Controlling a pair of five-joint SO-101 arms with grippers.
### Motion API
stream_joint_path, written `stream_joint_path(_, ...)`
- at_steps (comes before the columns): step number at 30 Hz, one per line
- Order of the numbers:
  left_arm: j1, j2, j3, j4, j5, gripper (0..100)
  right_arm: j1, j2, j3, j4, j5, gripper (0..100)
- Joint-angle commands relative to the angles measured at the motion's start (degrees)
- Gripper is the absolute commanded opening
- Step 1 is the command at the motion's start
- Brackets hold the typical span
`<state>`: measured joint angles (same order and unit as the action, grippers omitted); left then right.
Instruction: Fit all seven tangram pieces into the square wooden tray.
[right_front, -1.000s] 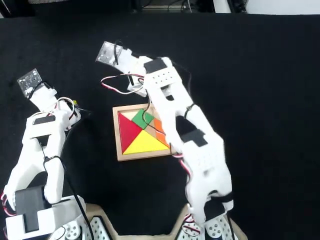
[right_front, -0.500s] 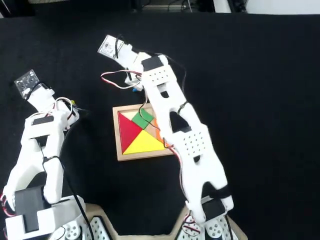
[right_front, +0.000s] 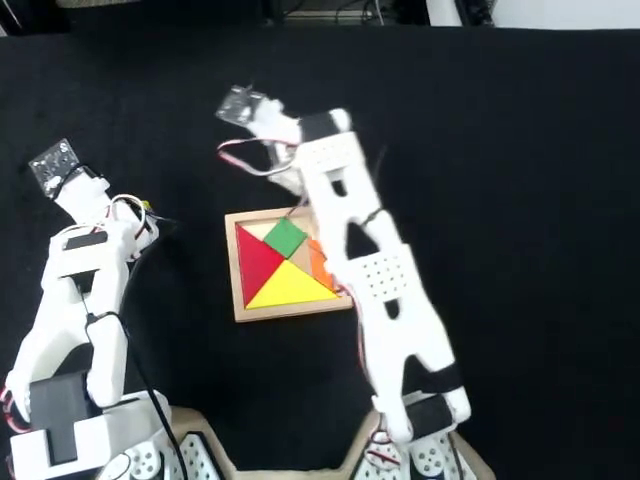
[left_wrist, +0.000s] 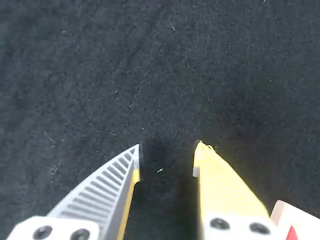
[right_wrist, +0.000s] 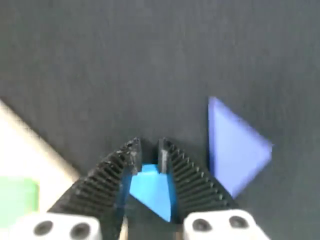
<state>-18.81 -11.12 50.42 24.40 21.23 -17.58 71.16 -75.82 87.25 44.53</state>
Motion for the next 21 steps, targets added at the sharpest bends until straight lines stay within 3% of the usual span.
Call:
stream_joint_path(1, -0.31, -0.26, -2.77, -1.05, 0.70, 18, 6.24, -0.75, -6.90, 9.58, 6.07, 2.1)
stream_joint_path(4, -0.31, -0.26, -2.77, -1.05, 0.70, 18, 10.64, -0.75, -7.96, 13.98, 7.91, 1.5)
stream_joint_path(12, -0.31, -0.26, -2.77, -1.05, 0.70, 18, 24.62, -2.51, -9.36, 13.98, 8.35, 1.1)
stream_joint_path(17, -0.22, -0.26, -2.77, -1.14, 0.70, 18, 25.76, -10.07, -6.90, 14.07, 8.09, 1.1)
stream_joint_path(21, -0.22, -0.26, -2.86, -1.14, 0.70, 18, 22.86, -20.09, 4.53, 14.07, 5.19, 1.1)
